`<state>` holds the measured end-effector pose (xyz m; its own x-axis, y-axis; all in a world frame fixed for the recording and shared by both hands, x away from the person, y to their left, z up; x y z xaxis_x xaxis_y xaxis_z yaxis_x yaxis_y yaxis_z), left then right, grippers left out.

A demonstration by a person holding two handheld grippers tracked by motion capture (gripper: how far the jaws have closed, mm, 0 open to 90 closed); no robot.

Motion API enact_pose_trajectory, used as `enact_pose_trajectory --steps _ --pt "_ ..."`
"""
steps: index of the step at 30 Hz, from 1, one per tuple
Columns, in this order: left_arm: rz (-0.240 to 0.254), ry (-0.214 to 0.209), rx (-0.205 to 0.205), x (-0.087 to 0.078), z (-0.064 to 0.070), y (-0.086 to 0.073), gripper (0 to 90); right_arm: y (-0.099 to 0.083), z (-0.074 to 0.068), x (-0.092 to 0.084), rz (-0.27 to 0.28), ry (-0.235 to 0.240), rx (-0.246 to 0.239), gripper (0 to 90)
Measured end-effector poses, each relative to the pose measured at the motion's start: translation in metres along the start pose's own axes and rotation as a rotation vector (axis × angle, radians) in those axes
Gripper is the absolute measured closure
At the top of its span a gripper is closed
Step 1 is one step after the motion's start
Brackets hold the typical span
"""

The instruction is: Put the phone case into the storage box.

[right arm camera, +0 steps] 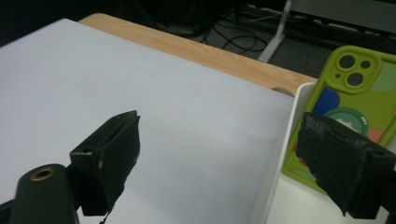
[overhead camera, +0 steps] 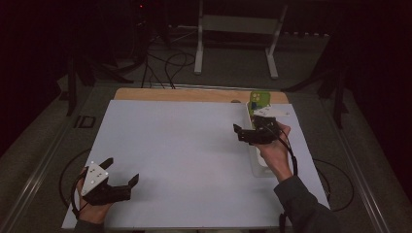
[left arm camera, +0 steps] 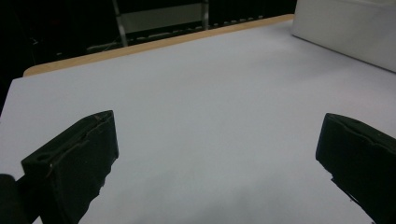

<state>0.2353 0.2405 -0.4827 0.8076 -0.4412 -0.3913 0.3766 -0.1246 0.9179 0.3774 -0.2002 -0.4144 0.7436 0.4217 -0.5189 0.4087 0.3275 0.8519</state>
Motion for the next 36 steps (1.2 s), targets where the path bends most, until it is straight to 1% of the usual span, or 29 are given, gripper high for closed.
enact_pose_trajectory --steps 3,5,10,14,17,20,23,24,27,28,30,33,34,36 --pt "0.001 0.001 0.0 0.0 0.0 0.0 0.0 -0.005 -0.005 -0.008 0.017 0.011 -0.007 13.5" --pt "0.003 0.001 -0.001 0.0 0.0 0.0 0.0 -0.008 -0.01 -0.015 0.036 0.004 -0.027 13.5" --pt "0.003 0.0 0.002 0.0 0.001 0.0 0.0 -0.019 -0.022 -0.03 0.065 0.021 -0.055 13.4" --pt "0.004 0.0 0.003 0.0 0.001 0.001 0.0 -0.032 -0.031 -0.039 0.093 0.037 -0.05 13.5" --pt "0.006 -0.001 0.003 0.0 0.001 0.001 0.0 -0.041 -0.036 -0.044 0.112 0.058 -0.029 13.6" --pt "0.008 -0.003 0.002 0.0 0.001 0.0 0.0 -0.052 -0.039 -0.048 0.121 0.072 -0.017 13.9" --pt "0.005 -0.006 0.004 0.0 0.001 0.0 0.0 -0.06 -0.041 -0.05 0.124 0.082 -0.022 13.9" --pt "0.006 -0.008 0.005 0.0 0.001 0.0 0.0 -0.067 -0.043 -0.052 0.133 0.085 -0.026 13.8" --pt "0.011 -0.011 0.007 0.0 0.001 0.0 0.0 -0.076 -0.043 -0.057 0.158 0.09 -0.027 13.3" --pt "0.011 -0.011 0.007 0.0 0.001 0.0 0.0 -0.076 -0.043 -0.057 0.158 0.09 -0.027 13.3" --pt "0.018 -0.016 0.006 -0.001 0.002 -0.001 0.0 -0.085 -0.043 -0.062 0.186 0.093 -0.026 13.2" --pt "0.02 -0.02 0.008 -0.001 0.002 -0.001 0.0 -0.092 -0.044 -0.065 0.196 0.099 -0.031 12.9" --pt "0.02 -0.02 0.008 -0.001 0.002 -0.001 0.0 -0.092 -0.044 -0.065 0.196 0.099 -0.031 12.9" --pt "0.024 -0.023 0.006 0.0 0.002 -0.002 0.0 -0.097 -0.045 -0.069 0.216 0.098 -0.043 12.9"
Point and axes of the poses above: each handheld gripper's, and its own axes: x roughly forward along the jaws, y roughly out of its top, z roughly to its right, the point moved 2 cm from there along x, roughly forward along the jaws, and after that the axes turned 5 degrees about -x, right-handed, at the moved point
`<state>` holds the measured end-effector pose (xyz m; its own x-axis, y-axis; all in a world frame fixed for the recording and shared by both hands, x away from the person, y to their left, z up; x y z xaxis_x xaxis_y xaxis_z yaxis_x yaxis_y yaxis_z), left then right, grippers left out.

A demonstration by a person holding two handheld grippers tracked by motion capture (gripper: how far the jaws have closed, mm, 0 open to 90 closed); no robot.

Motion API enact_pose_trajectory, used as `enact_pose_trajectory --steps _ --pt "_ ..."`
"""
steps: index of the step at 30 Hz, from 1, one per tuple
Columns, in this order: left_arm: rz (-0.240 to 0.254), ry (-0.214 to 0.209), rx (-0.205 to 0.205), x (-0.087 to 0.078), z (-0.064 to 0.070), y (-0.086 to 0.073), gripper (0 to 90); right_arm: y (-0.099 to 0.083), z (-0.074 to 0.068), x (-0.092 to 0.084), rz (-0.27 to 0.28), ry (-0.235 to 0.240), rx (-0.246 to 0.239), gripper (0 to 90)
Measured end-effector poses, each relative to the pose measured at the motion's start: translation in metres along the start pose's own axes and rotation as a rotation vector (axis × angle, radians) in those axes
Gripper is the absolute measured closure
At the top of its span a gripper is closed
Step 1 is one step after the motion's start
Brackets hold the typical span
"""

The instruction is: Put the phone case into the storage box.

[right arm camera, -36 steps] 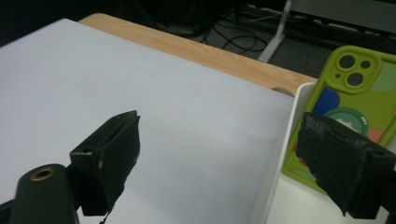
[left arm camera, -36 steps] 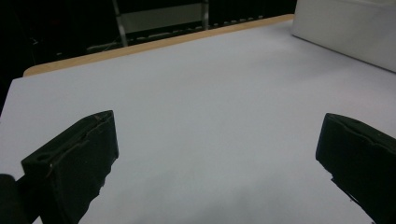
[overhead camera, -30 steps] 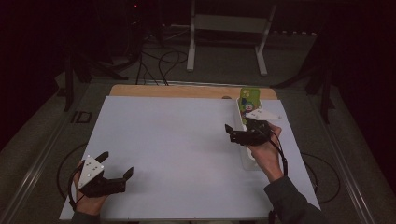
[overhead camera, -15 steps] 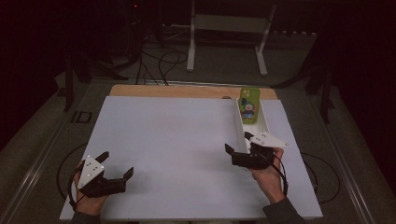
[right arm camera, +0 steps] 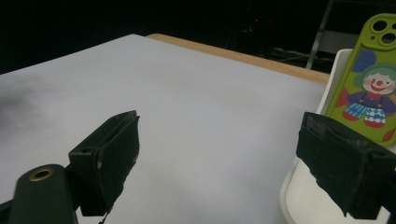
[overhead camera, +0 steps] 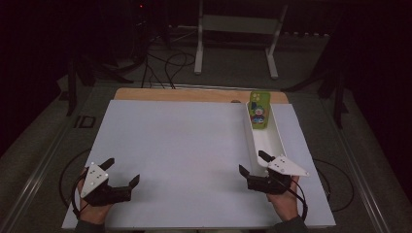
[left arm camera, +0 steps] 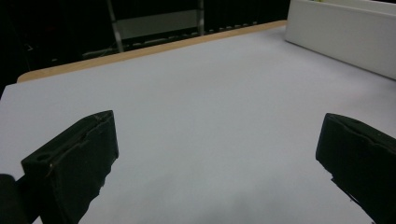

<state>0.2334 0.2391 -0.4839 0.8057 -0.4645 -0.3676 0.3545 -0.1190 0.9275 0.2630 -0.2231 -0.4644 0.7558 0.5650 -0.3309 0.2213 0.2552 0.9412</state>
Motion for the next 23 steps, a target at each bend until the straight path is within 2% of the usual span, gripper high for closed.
enact_pose_trajectory --steps 8,13,23 --pt "-0.003 -0.014 0.011 0.0018 0.0019 -0.0035 0.0 -0.0043 -0.0021 -0.0016 0.029 -0.008 -0.03 12.5" --pt "0.002 -0.022 0.015 0.0036 0.0033 -0.0037 0.0 -0.0046 0.0021 -0.0023 0.052 -0.005 -0.026 12.5" --pt "0.005 -0.021 0.014 0.004 0.0036 -0.0034 0.0 -0.007 0.0034 0.0006 0.051 0.004 -0.026 12.4"
Point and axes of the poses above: each handheld gripper's, and its own axes: x roughly forward along the jaws, y roughly out of its top, z roughly to its right, the point moved 2 cm from there along x, roughly forward along the jaws, and after that the axes turned 5 degrees about -x, right-handed, at the moved point
